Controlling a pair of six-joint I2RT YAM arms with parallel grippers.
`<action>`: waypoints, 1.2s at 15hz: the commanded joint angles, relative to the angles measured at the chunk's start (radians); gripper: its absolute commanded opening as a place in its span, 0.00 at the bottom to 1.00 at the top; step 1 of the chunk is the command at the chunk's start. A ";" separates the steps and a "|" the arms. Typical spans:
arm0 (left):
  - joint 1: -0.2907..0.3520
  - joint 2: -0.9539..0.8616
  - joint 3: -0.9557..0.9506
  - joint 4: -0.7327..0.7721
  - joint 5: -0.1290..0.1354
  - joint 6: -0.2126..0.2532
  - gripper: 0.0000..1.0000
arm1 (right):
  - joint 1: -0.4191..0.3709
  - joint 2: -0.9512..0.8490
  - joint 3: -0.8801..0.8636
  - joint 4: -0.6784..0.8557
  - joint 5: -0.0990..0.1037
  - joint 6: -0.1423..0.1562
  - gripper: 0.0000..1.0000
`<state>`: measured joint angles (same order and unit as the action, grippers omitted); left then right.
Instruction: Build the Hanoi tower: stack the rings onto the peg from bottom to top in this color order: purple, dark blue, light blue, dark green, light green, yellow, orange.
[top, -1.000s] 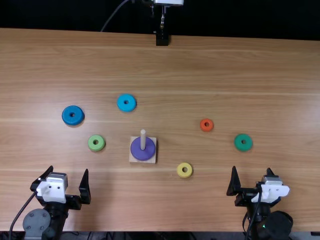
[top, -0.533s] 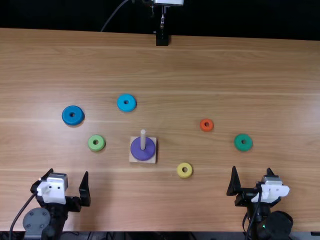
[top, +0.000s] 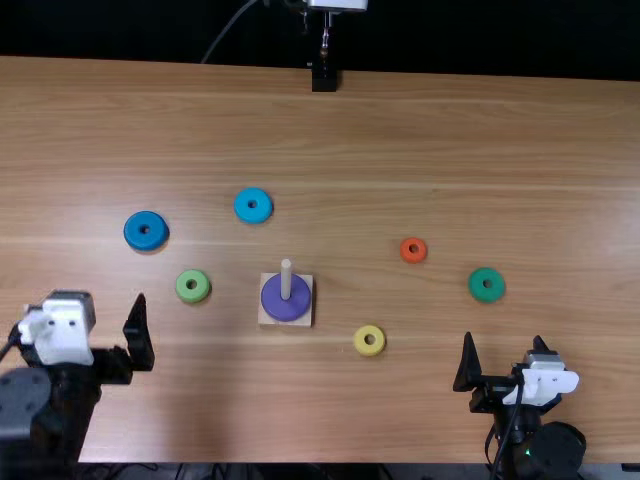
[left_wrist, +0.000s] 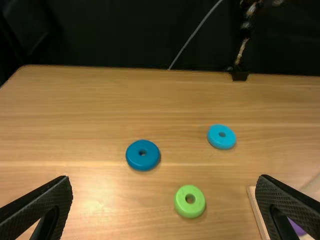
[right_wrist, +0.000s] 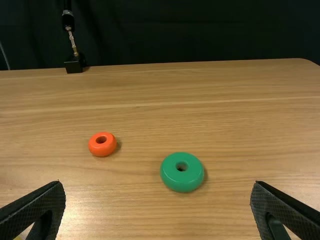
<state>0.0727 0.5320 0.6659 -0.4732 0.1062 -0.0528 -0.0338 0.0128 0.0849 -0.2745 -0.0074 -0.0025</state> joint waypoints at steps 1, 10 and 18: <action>0.015 0.129 0.063 -0.009 0.006 0.009 1.00 | -0.011 -0.013 -0.070 -0.069 0.000 -0.003 1.00; 0.058 0.873 0.437 -0.239 0.023 0.010 1.00 | -0.011 -0.013 -0.070 -0.071 0.000 -0.005 1.00; 0.018 1.343 0.733 -0.270 0.023 0.014 1.00 | -0.011 -0.013 -0.070 -0.071 0.000 -0.003 1.00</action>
<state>0.1036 1.8542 1.3720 -0.7410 0.1150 -0.0525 -0.0338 0.0128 0.0849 -0.2745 -0.0074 -0.0029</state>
